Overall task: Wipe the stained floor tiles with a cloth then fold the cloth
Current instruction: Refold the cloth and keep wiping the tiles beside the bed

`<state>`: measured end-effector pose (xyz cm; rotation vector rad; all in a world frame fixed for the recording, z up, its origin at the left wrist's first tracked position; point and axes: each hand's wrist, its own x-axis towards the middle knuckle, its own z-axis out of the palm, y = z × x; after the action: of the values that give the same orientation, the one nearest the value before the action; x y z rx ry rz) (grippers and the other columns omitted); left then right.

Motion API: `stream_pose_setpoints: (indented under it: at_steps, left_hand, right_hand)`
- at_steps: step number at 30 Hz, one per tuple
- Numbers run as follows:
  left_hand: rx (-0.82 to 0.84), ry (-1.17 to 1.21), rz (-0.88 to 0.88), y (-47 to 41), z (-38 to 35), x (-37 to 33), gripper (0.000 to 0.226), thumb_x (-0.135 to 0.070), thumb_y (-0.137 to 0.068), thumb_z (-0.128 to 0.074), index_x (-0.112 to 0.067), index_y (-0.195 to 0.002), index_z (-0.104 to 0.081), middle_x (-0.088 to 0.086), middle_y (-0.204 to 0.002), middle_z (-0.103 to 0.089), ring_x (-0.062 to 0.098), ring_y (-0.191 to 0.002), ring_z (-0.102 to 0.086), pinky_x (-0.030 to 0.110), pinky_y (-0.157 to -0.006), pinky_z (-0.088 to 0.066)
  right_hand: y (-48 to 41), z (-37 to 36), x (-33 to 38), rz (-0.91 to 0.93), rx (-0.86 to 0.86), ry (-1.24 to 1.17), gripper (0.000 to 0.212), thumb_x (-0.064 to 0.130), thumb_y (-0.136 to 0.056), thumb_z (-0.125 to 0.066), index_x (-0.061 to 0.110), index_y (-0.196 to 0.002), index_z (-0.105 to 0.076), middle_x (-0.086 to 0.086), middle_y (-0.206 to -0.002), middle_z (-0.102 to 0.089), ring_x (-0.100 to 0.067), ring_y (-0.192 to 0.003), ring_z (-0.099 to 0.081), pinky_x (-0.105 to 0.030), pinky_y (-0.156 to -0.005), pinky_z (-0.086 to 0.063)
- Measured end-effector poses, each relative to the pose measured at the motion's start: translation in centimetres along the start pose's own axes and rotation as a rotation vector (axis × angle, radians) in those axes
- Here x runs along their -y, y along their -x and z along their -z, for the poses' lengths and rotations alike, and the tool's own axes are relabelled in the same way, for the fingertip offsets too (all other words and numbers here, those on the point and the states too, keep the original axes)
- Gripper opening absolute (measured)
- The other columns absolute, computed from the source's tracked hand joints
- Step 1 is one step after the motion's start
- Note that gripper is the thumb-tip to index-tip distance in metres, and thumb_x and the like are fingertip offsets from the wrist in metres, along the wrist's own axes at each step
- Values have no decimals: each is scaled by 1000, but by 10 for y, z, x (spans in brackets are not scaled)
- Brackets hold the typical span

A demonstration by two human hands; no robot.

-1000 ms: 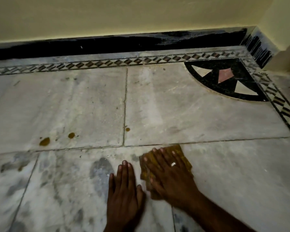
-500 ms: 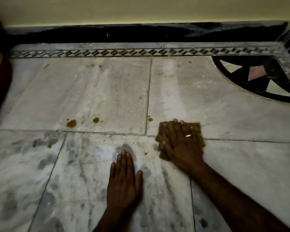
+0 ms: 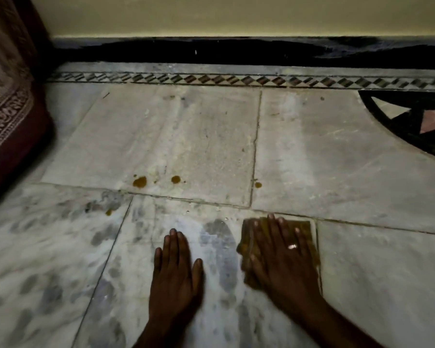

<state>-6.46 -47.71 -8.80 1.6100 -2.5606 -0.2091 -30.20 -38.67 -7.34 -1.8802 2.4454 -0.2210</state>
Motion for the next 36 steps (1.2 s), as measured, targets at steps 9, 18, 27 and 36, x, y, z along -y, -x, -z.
stream_pose_setpoints:
  at_steps: [9,18,27,36]
  left_hand:
    - [-49,111,42,-2,1,6,70,-45,-106,-16,5,-153,-31,22,-163,-25,35,-151,-27,45,-124,-14]
    - [-192,486,129,-1,1,18,67,-51,-106,-10,-12,-160,-14,2,-168,-10,13,-156,-9,29,-126,0]
    - [79,191,46,-6,10,5,66,-45,-106,-14,-5,-150,-41,24,-163,-22,36,-151,-23,46,-122,-3]
    - [319,377,-106,32,50,-48,77,-52,-91,-22,-17,-159,-22,6,-170,-10,20,-156,-8,32,-126,-4]
  right_hand:
    - [-106,-24,111,285,13,-60,66,51,-101,-39,20,-159,-33,-16,-163,-34,-33,-154,-27,-53,-125,-19]
    - [-54,-11,101,559,139,-2,58,53,-105,-31,34,-160,-28,-1,-167,-30,-24,-155,-24,-49,-123,-16]
    - [28,39,67,150,292,-361,51,51,-107,-35,35,-156,-36,12,-164,-20,-14,-153,-27,-13,-119,-3]
    - [12,84,53,-510,298,-575,26,21,-92,-65,14,-116,-71,-7,-113,-73,-23,-102,-67,-28,-84,-50]
